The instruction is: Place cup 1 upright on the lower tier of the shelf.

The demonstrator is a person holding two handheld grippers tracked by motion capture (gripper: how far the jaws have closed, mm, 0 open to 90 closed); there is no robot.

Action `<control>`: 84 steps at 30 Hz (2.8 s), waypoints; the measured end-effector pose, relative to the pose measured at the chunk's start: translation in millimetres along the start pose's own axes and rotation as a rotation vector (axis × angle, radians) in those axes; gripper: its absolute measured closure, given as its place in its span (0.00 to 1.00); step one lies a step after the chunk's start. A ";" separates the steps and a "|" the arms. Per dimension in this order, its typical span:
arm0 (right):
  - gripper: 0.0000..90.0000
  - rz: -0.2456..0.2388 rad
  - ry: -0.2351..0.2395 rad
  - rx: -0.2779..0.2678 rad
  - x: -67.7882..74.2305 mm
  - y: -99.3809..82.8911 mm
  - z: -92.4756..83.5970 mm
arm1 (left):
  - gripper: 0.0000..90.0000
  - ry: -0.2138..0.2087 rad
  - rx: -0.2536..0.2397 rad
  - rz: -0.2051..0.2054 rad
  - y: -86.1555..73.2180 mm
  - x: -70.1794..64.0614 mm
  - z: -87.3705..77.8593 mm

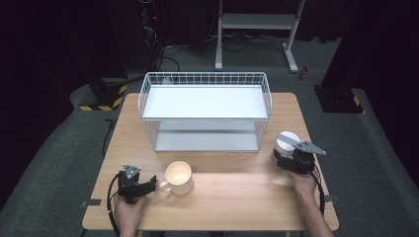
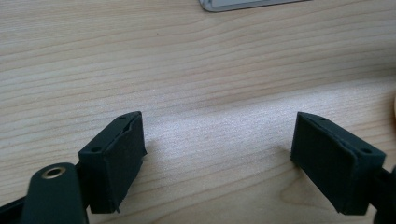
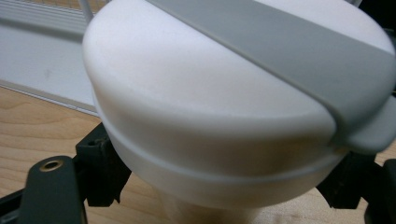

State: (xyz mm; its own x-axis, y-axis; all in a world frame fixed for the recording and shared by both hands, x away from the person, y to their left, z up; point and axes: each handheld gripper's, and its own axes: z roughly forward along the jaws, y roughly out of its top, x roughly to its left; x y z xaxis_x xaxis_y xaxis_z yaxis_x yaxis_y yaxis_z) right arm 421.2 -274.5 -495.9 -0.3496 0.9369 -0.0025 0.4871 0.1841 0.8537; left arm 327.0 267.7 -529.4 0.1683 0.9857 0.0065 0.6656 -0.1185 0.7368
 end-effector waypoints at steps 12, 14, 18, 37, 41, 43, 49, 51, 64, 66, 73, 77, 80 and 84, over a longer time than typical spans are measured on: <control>0.21 -0.037 0.035 -0.007 7.9 -5.7 -13.0 | 0.20 0.000 0.000 0.000 0.0 0.1 0.0; 0.21 -0.048 0.053 -0.009 10.2 -6.8 -17.0 | 0.20 0.000 0.000 0.000 0.0 0.1 0.0; 0.21 -0.047 0.066 -0.006 12.3 -7.6 -20.9 | 0.20 0.000 0.000 0.000 0.0 0.0 0.0; 0.21 -0.072 0.166 -0.022 37.6 -8.6 -29.4 | 0.20 0.000 0.000 0.000 0.0 0.0 0.0; 0.21 -0.082 0.191 -0.021 46.4 -7.1 -26.9 | 0.20 0.000 0.000 0.000 0.0 0.0 0.0; 0.21 -0.091 0.203 -0.020 49.8 -6.0 -26.2 | 0.20 0.000 0.000 0.001 0.0 0.0 0.0; 0.21 -0.113 0.229 -0.013 59.2 -2.1 -25.1 | 0.20 0.000 0.000 0.001 0.0 0.0 0.0; 0.21 -0.115 0.235 -0.012 60.2 -1.6 -24.9 | 0.20 0.000 0.000 0.001 0.0 0.0 0.0; 0.21 -0.137 0.280 -0.010 76.6 7.3 -18.4 | 0.20 0.000 0.000 0.000 0.0 0.1 0.0; 0.21 -0.143 0.284 -0.008 78.3 8.9 -17.3 | 0.20 0.000 0.000 0.002 0.0 0.3 0.0; 0.21 -0.147 0.295 -0.005 86.1 14.1 -11.4 | 0.20 0.000 0.000 0.004 0.1 0.4 0.0; 0.21 -0.157 0.305 -0.006 91.6 20.6 -4.5 | 0.20 0.000 0.000 0.003 0.1 0.3 0.0; 0.21 -0.152 0.309 -0.003 93.4 23.3 -1.5 | 0.20 0.000 0.000 0.003 0.1 0.4 0.0; 0.21 -0.155 0.312 -0.005 97.0 28.2 4.1 | 0.20 0.000 0.000 0.003 0.1 0.4 0.0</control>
State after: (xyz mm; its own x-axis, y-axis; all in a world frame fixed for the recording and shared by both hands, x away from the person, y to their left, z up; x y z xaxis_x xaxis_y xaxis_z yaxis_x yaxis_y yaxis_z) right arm 404.3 -177.2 -474.1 -0.6469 0.7621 0.0265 0.4056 0.3145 0.8582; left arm 327.1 268.1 -529.3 0.1707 0.9853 0.0088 0.6650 -0.1218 0.7368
